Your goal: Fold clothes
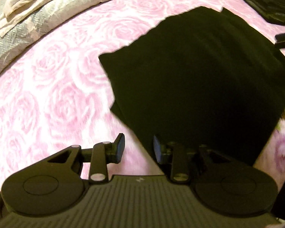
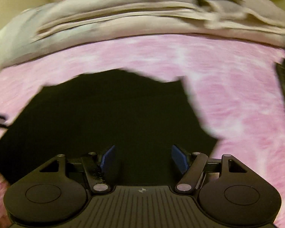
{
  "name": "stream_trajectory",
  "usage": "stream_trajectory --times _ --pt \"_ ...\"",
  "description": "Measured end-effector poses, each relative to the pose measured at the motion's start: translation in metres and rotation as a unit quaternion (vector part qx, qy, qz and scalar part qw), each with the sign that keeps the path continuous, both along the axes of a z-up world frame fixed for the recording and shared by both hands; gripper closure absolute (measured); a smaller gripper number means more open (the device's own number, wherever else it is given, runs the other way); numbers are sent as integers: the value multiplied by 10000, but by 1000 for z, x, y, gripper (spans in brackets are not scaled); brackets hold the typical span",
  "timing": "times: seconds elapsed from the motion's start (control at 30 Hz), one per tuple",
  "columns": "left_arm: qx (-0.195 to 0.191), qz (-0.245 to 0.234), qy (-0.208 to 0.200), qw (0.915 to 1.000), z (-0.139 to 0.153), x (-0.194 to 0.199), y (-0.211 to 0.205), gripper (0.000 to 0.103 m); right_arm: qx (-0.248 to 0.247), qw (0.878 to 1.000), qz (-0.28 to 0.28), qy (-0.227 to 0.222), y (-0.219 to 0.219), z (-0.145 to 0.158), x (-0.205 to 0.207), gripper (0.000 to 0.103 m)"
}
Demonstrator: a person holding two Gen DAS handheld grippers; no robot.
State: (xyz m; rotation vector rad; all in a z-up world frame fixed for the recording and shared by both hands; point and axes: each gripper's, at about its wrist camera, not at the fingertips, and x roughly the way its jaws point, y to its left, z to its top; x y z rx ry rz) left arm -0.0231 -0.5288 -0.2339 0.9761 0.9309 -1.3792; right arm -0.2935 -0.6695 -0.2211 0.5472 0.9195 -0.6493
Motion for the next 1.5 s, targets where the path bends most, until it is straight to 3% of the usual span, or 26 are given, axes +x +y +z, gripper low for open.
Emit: stream_trajectory --times 0.13,0.23,0.37,0.47,0.57,0.63,0.7,0.8,0.83,0.87,0.93,0.97,1.03,1.1,1.13,1.33,1.37,1.43,1.5 --pt "-169 -76 576 9982 -8 8 22 75 320 9973 640 -136 83 -18 52 34" --pt "-269 -342 749 9962 -18 6 30 75 519 9951 833 -147 131 -40 84 34" --pt "-232 -821 642 9943 -41 1 40 75 649 9963 529 189 160 -74 106 34" --pt "-371 -926 682 9927 -31 13 48 75 477 9979 272 332 169 -67 111 34" --pt "-507 -1351 309 9890 -17 23 63 75 133 9972 537 510 186 -52 123 33" --pt "-585 -1775 -87 9823 -12 29 70 72 -213 9928 963 686 204 -45 136 5" --pt "-621 -2204 -512 9721 -14 33 74 70 -638 9795 1680 909 228 -52 153 4" --pt "-753 -2745 -970 9537 -20 34 77 60 -1344 9446 2722 1250 264 -67 179 5" --pt "-832 -2942 -1117 9456 -22 33 77 56 -1617 9316 2967 1338 271 -74 186 5" --pt "-936 -3140 -1304 9358 -25 31 78 44 -1807 9203 3154 1443 276 -82 193 7" --pt "-1192 -3593 -1674 9103 -31 25 81 31 -2134 8969 3491 1675 285 -100 205 34" --pt "-1347 -3898 -1899 8910 -36 20 80 25 -2242 8889 3572 1788 286 -107 211 40" --pt "-1594 -4486 -2289 8491 -47 14 74 24 -2224 8977 3365 1770 277 -110 215 74" --pt "-1814 -5001 -2628 8049 -58 9 65 23 -2153 9118 3101 1615 266 -98 210 94" --pt "-1892 -5232 -2767 7835 -65 9 59 23 -2114 9186 2967 1528 261 -91 207 95" --pt "-2124 -6200 -2881 6982 -96 10 23 22 -1976 9410 2492 1157 245 -51 197 96" --pt "-2145 -6334 -2833 6874 -99 11 17 23 -1950 9438 2423 1119 242 -46 197 96" --pt "-2127 -6535 -2703 6742 -102 13 8 37 -1893 9485 2305 1062 240 -38 197 96" --pt "-1968 -6693 -2630 6664 -99 11 6 70 -1817 9525 2216 1031 241 -32 199 96"
